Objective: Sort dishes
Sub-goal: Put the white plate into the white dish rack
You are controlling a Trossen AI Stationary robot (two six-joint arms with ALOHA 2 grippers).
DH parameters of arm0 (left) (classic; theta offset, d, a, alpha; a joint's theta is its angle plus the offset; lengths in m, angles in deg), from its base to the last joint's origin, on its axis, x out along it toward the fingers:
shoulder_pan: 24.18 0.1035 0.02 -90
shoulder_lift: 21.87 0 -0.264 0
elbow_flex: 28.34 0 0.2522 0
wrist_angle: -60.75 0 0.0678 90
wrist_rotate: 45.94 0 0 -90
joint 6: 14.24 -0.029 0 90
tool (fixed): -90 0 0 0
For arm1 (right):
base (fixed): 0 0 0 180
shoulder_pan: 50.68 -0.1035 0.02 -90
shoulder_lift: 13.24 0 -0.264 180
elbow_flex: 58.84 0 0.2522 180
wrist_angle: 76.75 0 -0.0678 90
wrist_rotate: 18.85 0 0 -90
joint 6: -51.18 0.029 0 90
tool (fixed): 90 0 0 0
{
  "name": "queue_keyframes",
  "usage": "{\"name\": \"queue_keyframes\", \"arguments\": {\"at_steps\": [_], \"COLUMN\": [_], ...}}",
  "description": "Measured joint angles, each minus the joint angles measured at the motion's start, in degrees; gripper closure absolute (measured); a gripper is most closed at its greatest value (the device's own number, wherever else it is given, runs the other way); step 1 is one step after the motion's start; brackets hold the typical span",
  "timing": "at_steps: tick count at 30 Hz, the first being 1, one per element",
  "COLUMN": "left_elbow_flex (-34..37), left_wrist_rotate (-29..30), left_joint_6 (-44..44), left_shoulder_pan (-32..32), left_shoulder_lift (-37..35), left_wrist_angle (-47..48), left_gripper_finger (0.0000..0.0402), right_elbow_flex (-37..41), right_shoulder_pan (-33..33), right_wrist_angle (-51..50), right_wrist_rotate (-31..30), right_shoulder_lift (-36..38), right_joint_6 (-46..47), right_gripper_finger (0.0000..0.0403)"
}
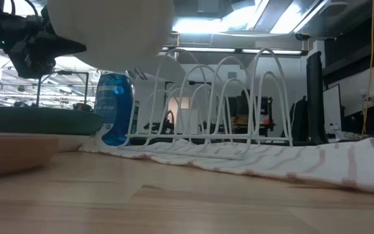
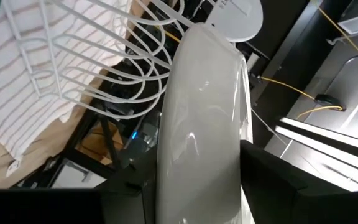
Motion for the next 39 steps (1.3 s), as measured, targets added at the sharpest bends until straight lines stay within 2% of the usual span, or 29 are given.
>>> {"name": "queue_keyframes", "arguments": {"at_steps": [33,39], "left_elbow_flex": [0.3,0.3], "left_wrist_rotate": [-1.5,-2.1], "left_joint_6": [1.1,4.5], "left_shoulder_pan": [0.1,0.1], "left_shoulder_lift": [0.1,0.1], "left_wrist_angle": [-0.4,-0.5], "left_gripper_finger": [0.0233,0.0233], "right_elbow_flex": [-0.2,-0.2], "right_shoulder_pan": [-0.1,-0.1], "right_wrist_angle": [0.5,0.7], "right_wrist_rotate": [-1.2,-1.7], "right_shoulder_lift": [-0.5,-0.6], "right_joint_6": [-0.5,-0.5], "right_gripper_finger": [0.0386,0.0386]}}
